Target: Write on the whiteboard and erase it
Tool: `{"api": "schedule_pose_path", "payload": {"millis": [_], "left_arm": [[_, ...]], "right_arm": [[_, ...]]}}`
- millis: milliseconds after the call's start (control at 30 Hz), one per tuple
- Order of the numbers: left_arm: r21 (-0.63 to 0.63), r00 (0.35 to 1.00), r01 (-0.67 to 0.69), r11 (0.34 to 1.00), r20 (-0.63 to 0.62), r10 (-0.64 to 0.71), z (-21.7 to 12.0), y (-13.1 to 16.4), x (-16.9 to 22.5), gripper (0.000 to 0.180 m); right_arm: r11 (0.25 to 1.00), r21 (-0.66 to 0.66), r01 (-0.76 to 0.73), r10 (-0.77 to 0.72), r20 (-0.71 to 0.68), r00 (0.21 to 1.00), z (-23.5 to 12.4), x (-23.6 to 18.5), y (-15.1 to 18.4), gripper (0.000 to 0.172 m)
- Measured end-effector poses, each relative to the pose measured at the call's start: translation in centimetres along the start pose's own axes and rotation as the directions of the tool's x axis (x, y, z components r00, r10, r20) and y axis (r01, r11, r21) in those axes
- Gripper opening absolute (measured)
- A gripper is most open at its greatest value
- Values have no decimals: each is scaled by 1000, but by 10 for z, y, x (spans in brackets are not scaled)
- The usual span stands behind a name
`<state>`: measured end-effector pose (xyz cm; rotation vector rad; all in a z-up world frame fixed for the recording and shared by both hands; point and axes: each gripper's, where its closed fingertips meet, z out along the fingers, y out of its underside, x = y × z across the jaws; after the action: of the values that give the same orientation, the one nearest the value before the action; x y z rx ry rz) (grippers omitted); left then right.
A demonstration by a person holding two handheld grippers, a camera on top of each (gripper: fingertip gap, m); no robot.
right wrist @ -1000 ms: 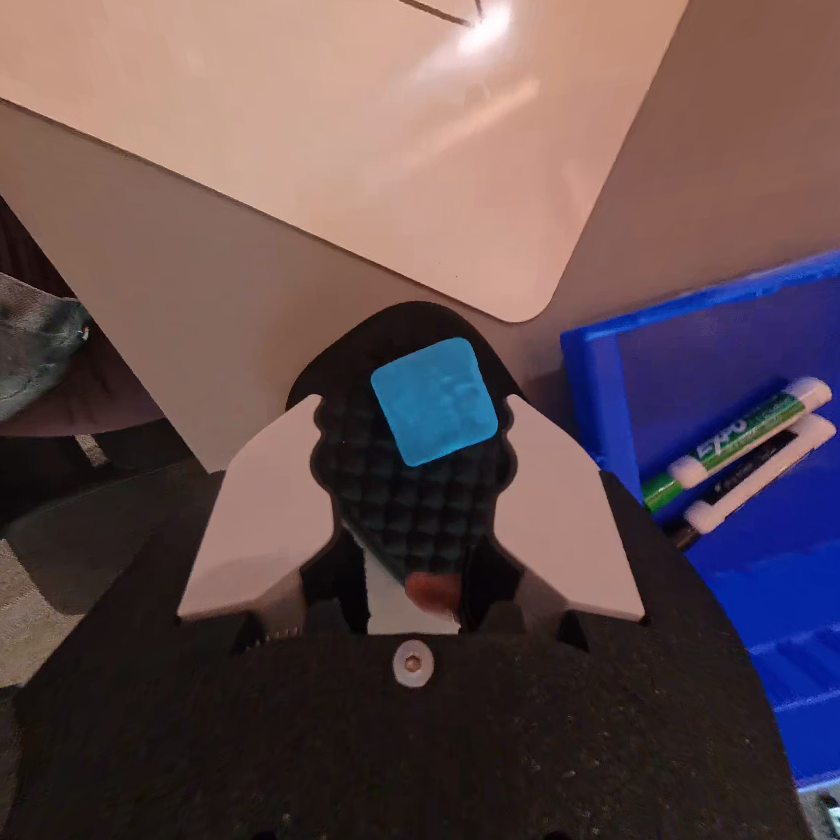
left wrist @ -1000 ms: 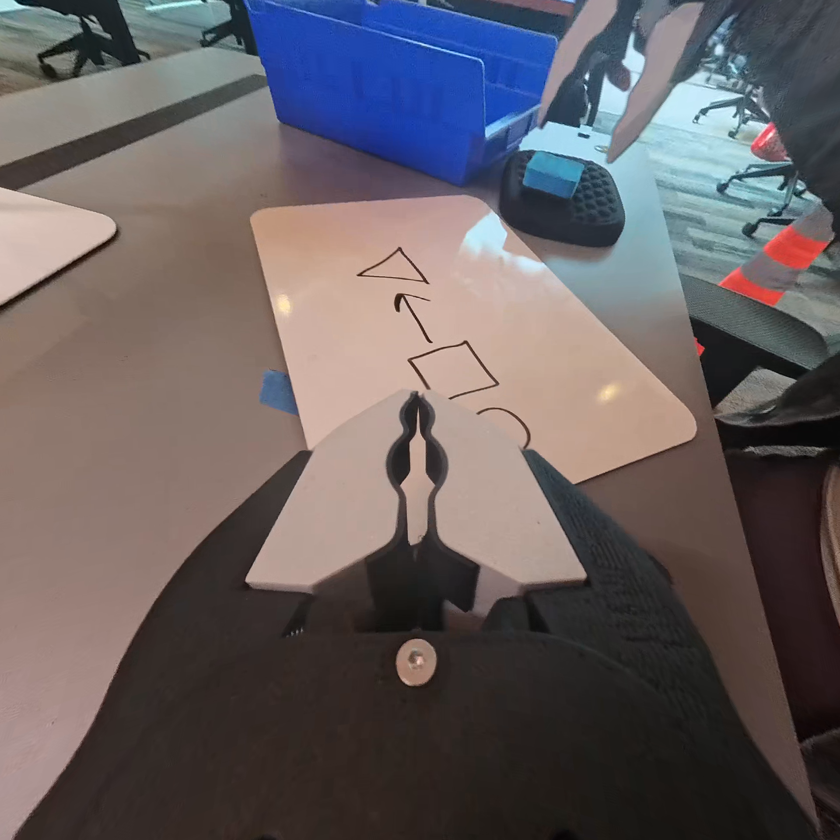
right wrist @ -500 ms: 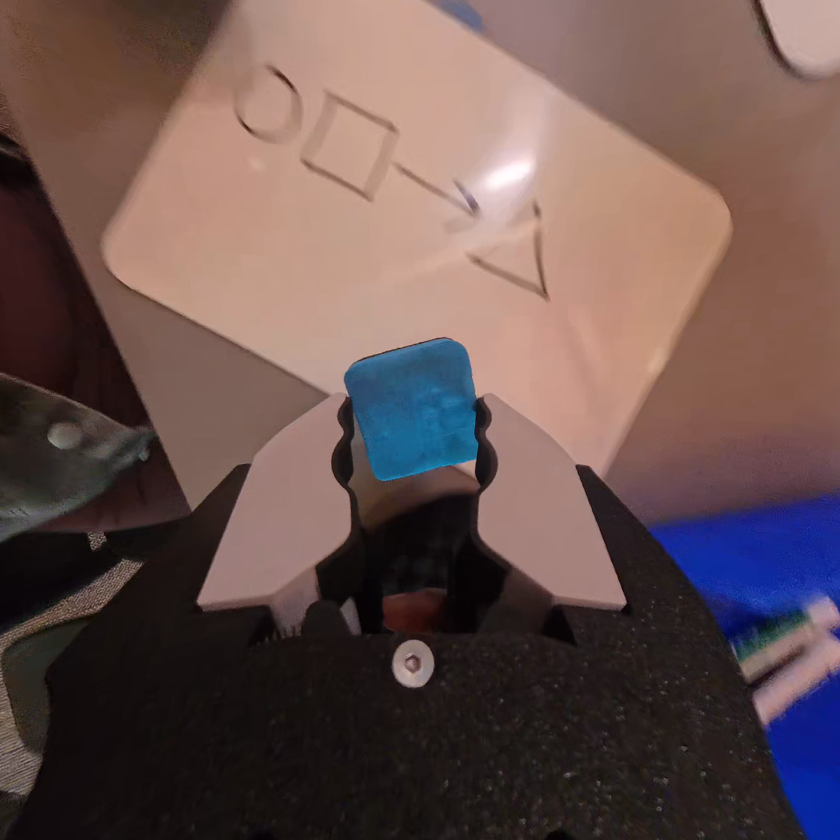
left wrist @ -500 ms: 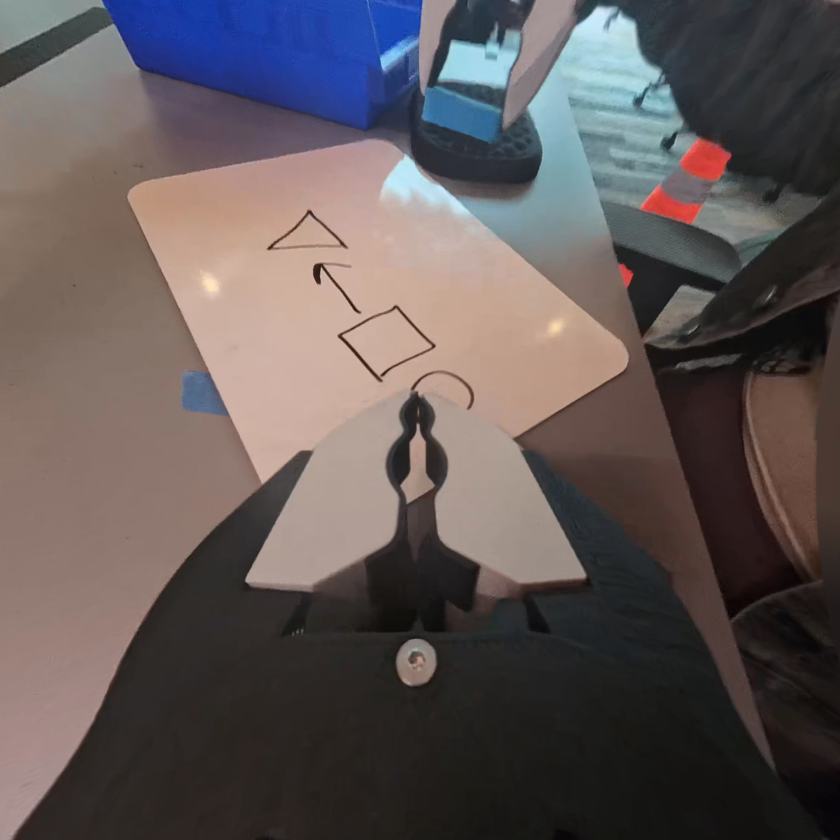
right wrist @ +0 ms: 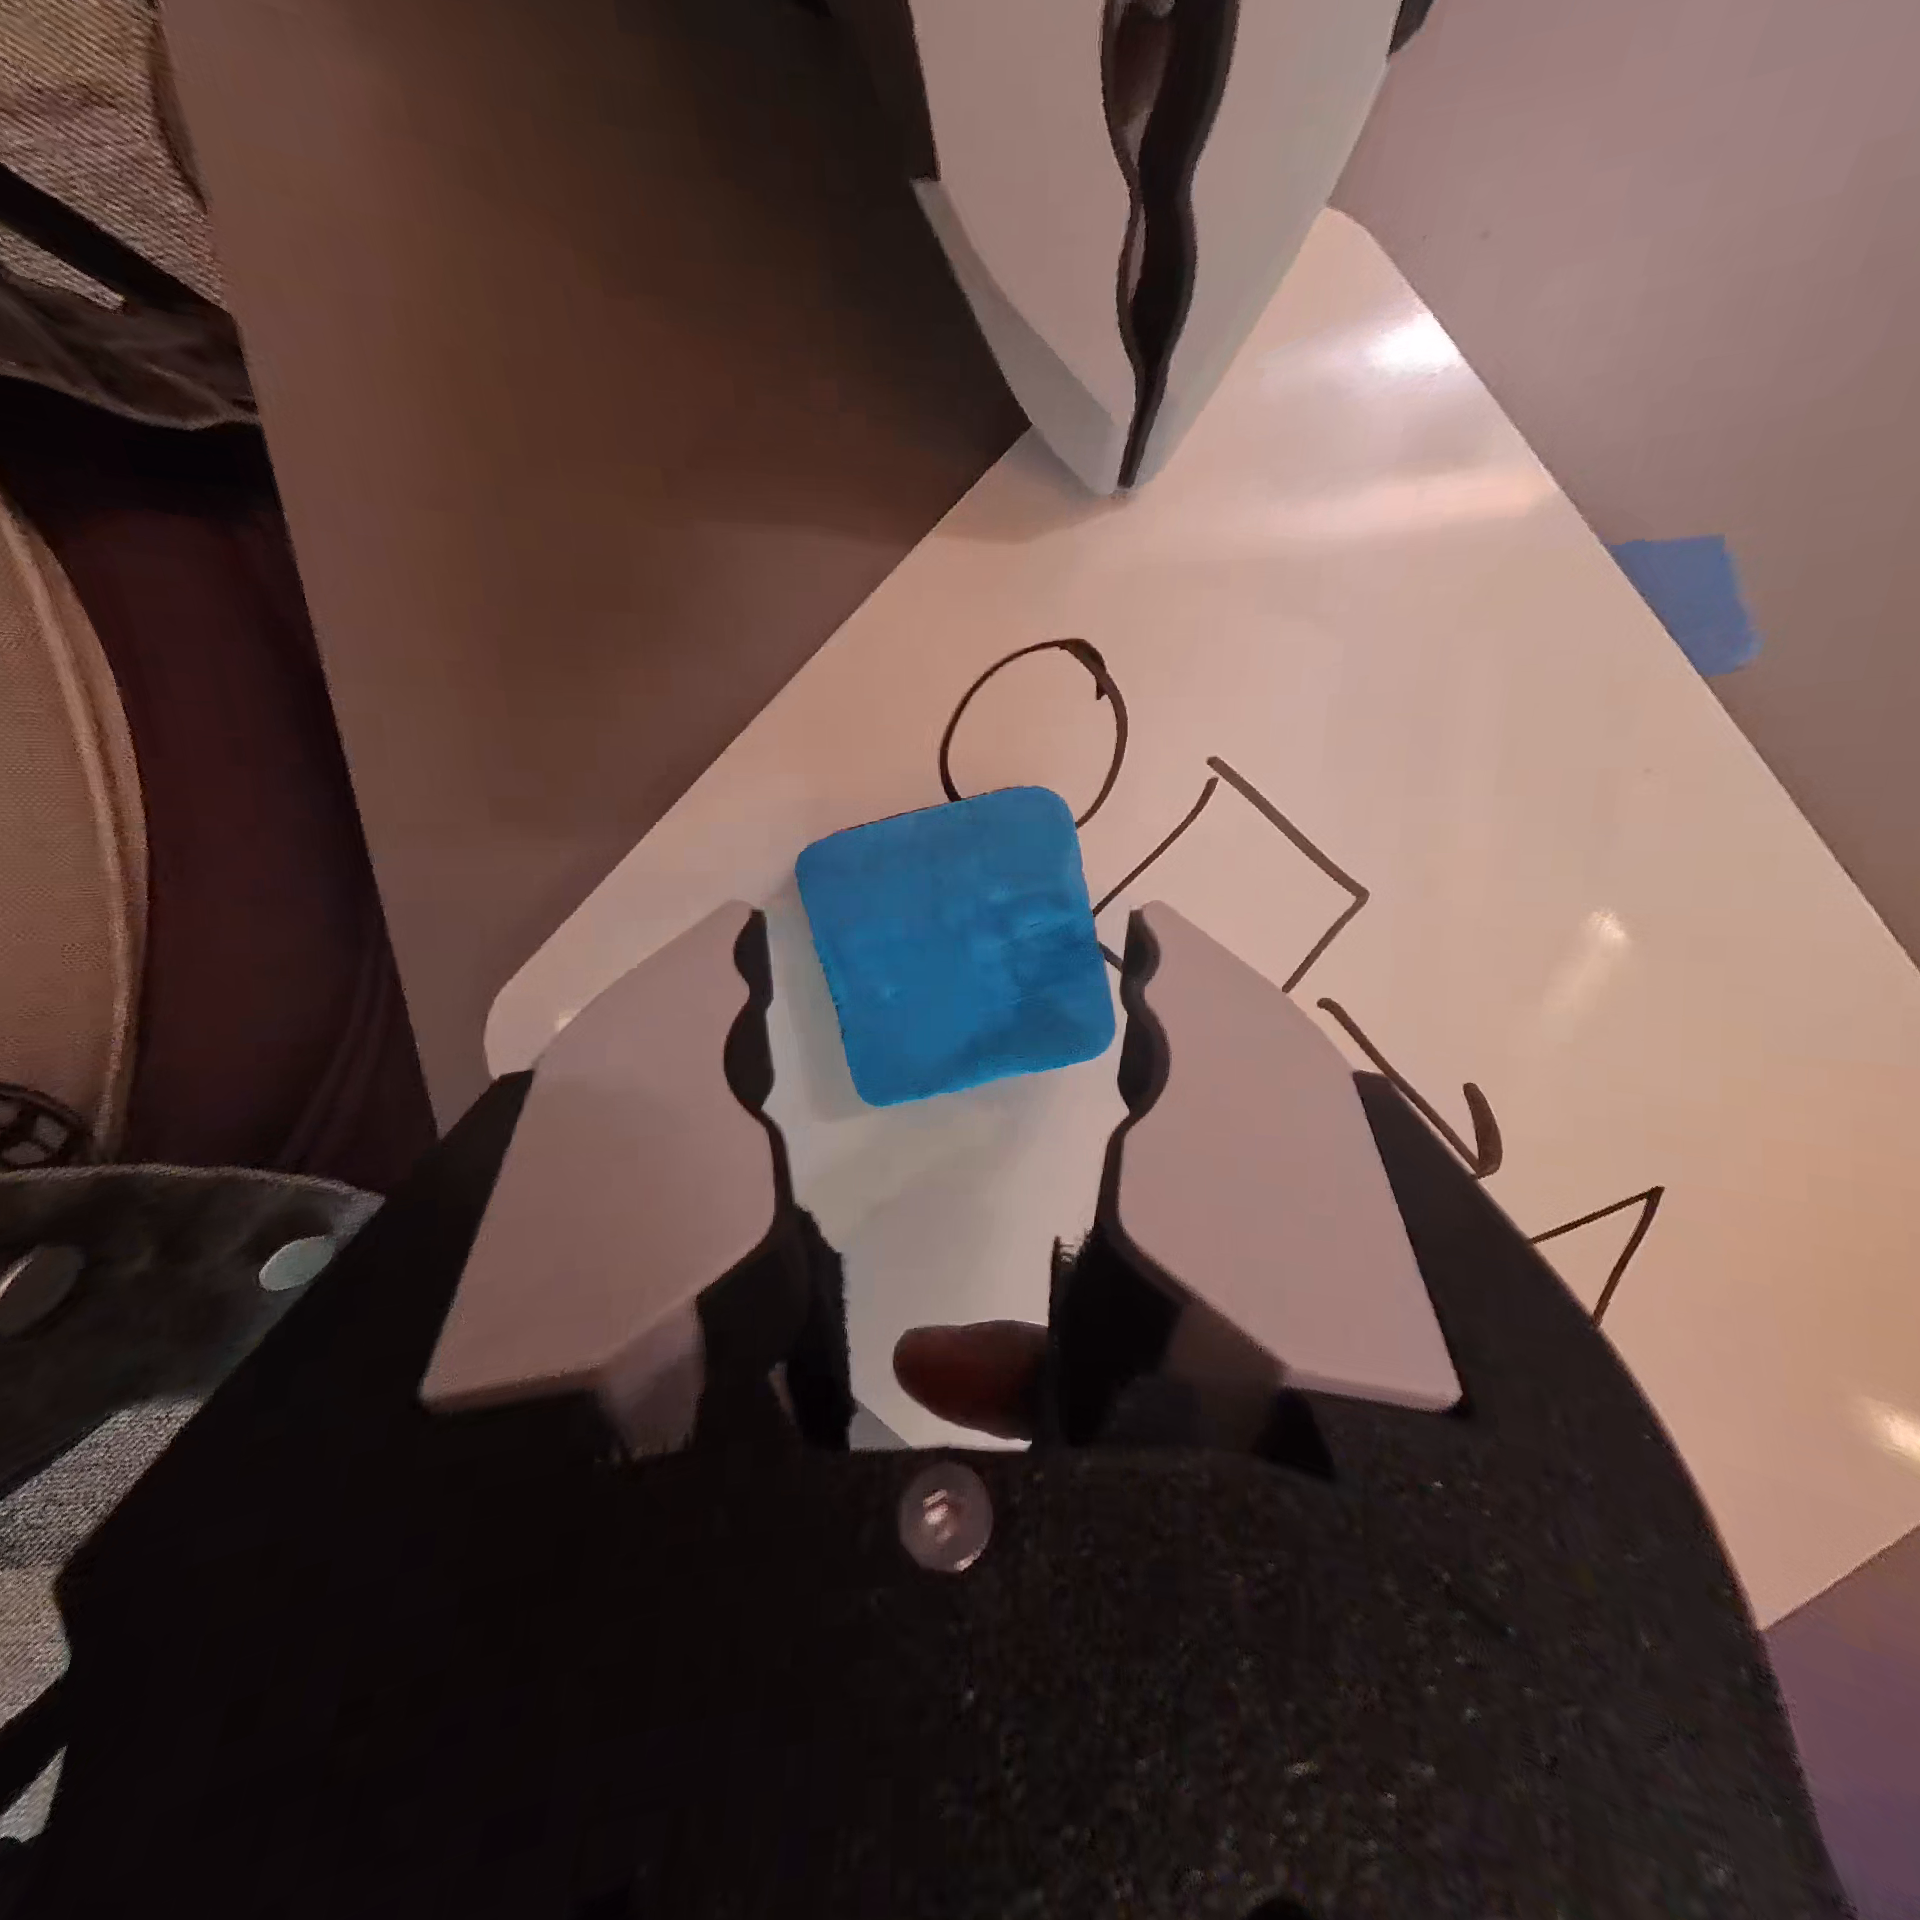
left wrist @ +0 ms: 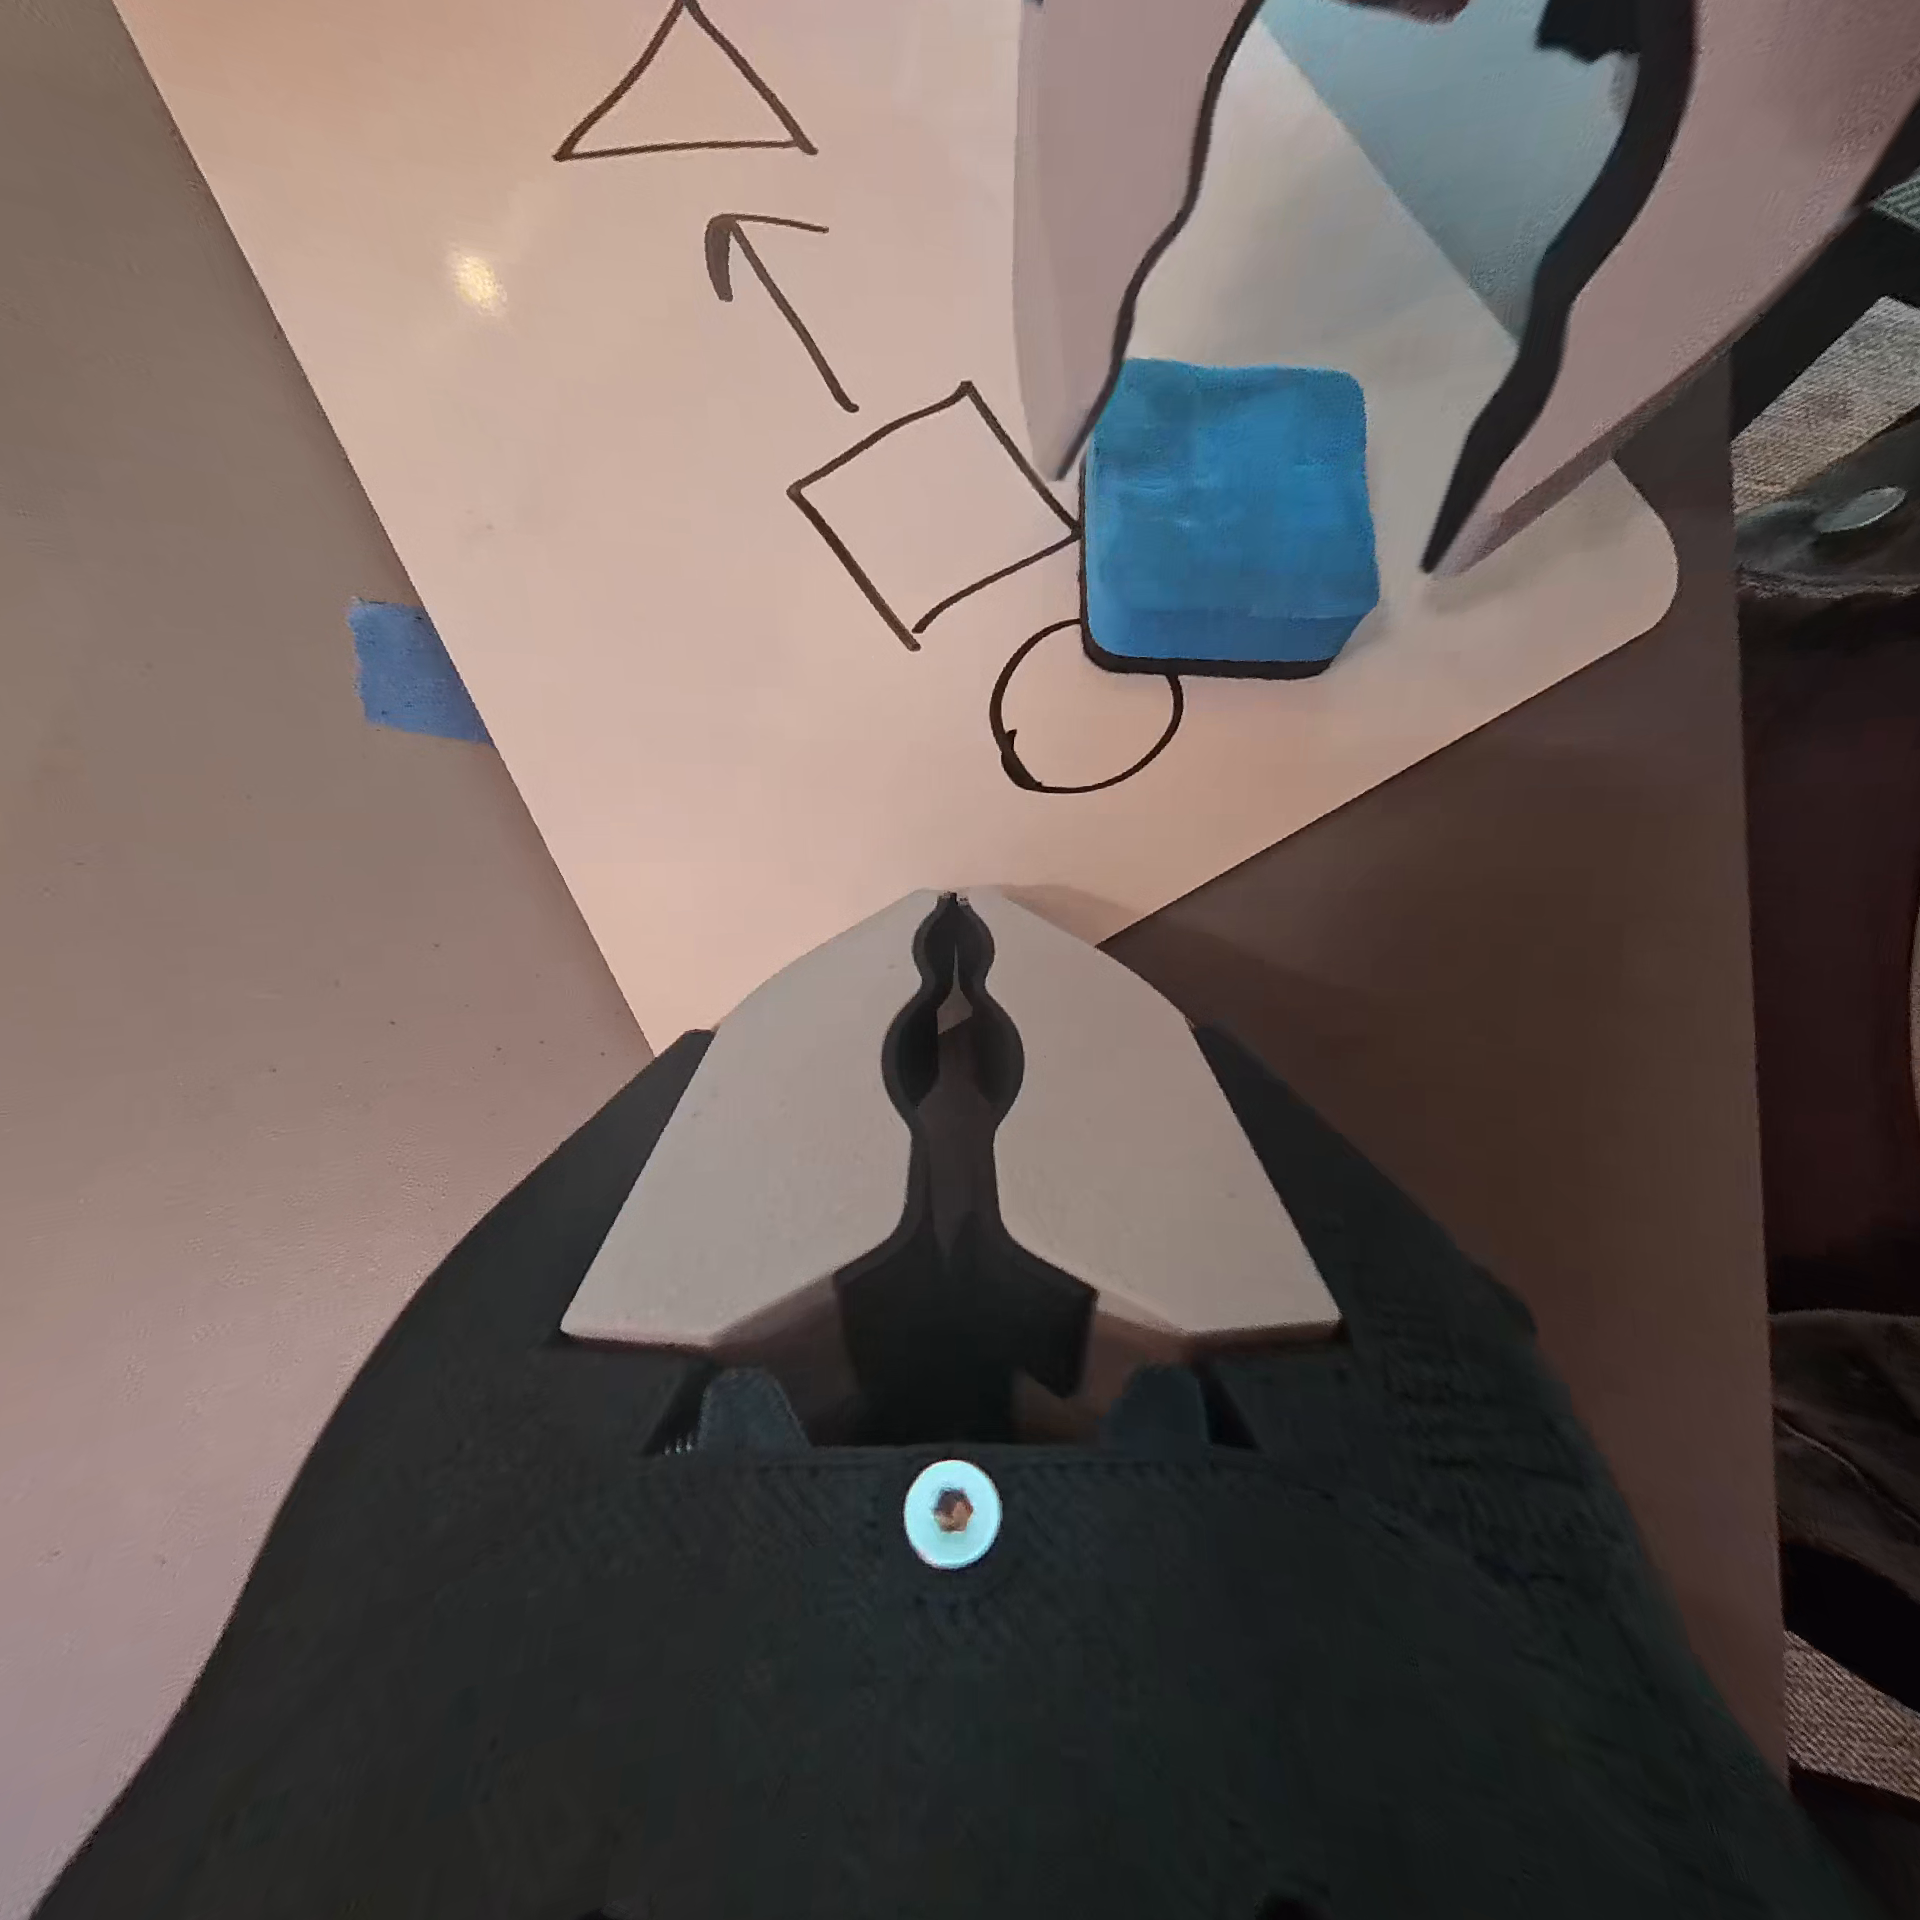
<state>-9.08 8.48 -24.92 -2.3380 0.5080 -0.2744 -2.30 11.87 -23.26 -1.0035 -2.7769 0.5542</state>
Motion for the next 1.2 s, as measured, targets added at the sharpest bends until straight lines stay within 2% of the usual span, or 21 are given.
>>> {"api": "schedule_pose_path", "payload": {"millis": [67, 133, 300, 433, 567, 667, 800, 867, 933, 1033, 1100, 1200], "left_arm": [[2, 1000, 4, 1000, -1, -4, 0, 0, 0, 0], [3, 1000, 7, 1000, -3, -7, 0, 0, 0, 1], [6, 1000, 11, 1000, -6, -11, 1, 0, 0, 1], [7, 1000, 11, 1000, -7, -11, 1, 0, 0, 1], [7, 1000, 9, 1000, -5, -9, 1, -1, 0, 1], [8, 1000, 3, 1000, 0, -3, 1, -1, -1, 1], [9, 1000, 4, 1000, -1, -4, 1, -1, -1, 1], [10, 1000, 3, 1000, -1, -3, 1, -1, -1, 1], [11, 1000, 3, 1000, -1, -3, 1, -1, -1, 1], [12, 1000, 3, 1000, -1, -3, 1, -1, -1, 1], [12, 1000, -2, 1000, 3, 2, 1, -1, -1, 1], [13, 1000, -3, 1000, 3, 3, 1, -1, -1, 1]], "right_arm": [[999, 35, 12, -13, 19, 1000, -7, -3, -6, 62], [998, 47, 45, -47, 33, 998, -10, -6, -7, 49], [996, -6, 94, -94, 29, 995, -3, -3, 0, 63], [993, 2, 117, -117, 44, 992, 0, -2, -1, 49], [993, 39, 115, -118, 61, 991, 3, 3, -8, 46], [991, 84, 101, -104, 44, 994, 10, 7, -25, 46], [986, -4, 169, -167, 118, 979, 7, -3, -17, 45], [990, -30, 135, -132, 84, 988, 8, 12, -18, 45], [992, 6, 129, -130, 51, 990, 14, 17, -32, 45], [980, -4, 198, -196, 132, 972, 14, -3, -31, 45], [984, -49, 172, -162, 167, 973, 9, 2, -20, 45], [993, -18, 120, -118, 69, 991, 14, 26, -30, 45]]}}
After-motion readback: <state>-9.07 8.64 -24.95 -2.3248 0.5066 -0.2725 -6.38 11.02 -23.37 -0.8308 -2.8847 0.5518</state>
